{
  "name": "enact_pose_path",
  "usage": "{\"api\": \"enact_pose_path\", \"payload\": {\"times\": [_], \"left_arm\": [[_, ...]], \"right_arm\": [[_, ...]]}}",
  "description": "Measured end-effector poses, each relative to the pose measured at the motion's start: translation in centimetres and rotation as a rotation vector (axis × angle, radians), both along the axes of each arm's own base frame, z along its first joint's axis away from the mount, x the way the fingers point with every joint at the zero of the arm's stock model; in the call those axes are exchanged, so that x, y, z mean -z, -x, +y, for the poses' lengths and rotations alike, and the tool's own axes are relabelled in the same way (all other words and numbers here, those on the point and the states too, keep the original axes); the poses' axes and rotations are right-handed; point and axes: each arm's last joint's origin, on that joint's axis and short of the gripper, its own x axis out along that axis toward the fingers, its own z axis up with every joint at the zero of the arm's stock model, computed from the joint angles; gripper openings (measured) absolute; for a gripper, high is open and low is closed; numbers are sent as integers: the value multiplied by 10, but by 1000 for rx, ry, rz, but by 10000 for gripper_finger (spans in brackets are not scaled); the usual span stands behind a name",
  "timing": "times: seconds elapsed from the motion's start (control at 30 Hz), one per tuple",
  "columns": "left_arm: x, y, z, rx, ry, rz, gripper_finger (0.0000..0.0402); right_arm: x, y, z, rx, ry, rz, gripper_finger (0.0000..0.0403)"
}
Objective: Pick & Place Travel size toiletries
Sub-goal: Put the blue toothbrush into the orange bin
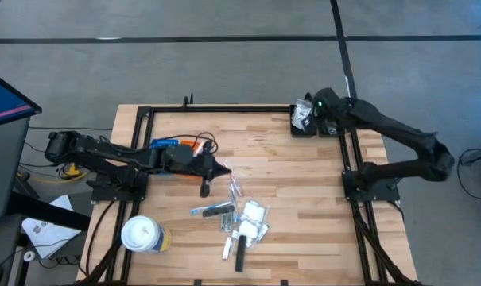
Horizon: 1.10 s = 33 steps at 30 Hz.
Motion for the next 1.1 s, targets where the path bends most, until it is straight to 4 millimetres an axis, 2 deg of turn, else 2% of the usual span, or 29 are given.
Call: {"api": "enact_pose_path", "payload": {"times": [0.17,0.33,0.5,0.63,0.83,1.1], "left_arm": [[0,0,-6,87,47,2,2],[0,1,-12,145,59,4,2],[0,1,-15,168,90,11,2],[2,3,-17,235,144,47,2],[7,7,-22,250,178,186,2],[12,9,-33,249,242,244,2]], "right_arm": [[-18,-22,48,-286,33,-168,220],[-26,-43,94,-523,55,-271,208],[-22,-67,135,-711,49,-332,197],[-10,-88,162,-815,40,-340,188],[19,-118,187,-910,40,-292,174],[60,-141,194,-879,-19,-183,147]]}}
